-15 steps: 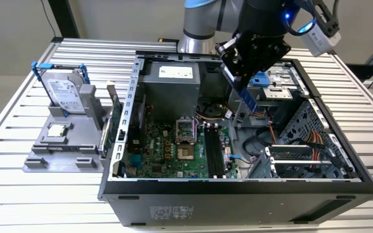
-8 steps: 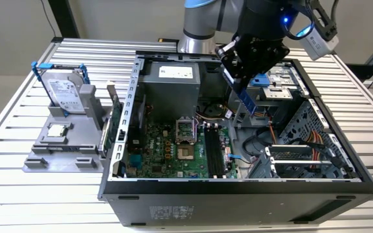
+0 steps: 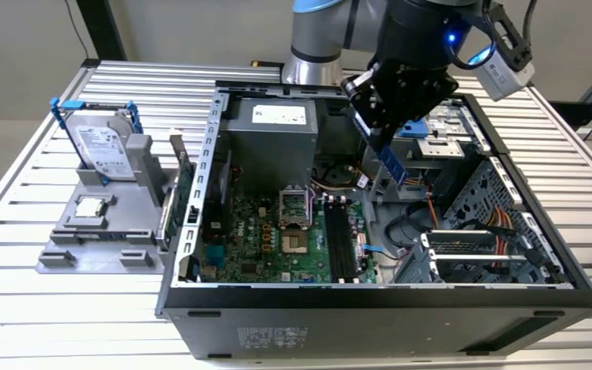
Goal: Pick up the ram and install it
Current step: 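Insert the ram into the slot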
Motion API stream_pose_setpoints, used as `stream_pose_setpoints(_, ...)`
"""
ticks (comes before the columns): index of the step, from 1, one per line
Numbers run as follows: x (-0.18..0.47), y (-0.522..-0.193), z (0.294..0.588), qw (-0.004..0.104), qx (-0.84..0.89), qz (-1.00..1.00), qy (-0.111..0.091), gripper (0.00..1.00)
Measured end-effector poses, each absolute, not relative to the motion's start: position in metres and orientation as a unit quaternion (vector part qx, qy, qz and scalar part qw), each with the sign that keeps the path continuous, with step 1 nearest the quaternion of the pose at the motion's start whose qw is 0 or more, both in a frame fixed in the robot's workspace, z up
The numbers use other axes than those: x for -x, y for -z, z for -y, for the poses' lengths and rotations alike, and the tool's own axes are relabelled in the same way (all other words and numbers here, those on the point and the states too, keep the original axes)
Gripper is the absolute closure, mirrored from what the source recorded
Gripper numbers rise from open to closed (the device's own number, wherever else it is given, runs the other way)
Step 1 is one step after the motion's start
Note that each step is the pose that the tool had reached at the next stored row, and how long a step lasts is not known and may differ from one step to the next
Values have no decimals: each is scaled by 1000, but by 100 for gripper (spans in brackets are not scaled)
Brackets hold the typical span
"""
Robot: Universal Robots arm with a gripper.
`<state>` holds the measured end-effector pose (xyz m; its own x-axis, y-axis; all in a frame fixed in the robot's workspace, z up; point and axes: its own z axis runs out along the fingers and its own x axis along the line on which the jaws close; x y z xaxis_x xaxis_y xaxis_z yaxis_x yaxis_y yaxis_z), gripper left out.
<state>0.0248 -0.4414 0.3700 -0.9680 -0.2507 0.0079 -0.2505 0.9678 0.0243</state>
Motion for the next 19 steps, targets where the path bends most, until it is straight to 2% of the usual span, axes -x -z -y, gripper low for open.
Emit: stream_pose_setpoints(19,-27,-357,441,5,-126,992,12,100)
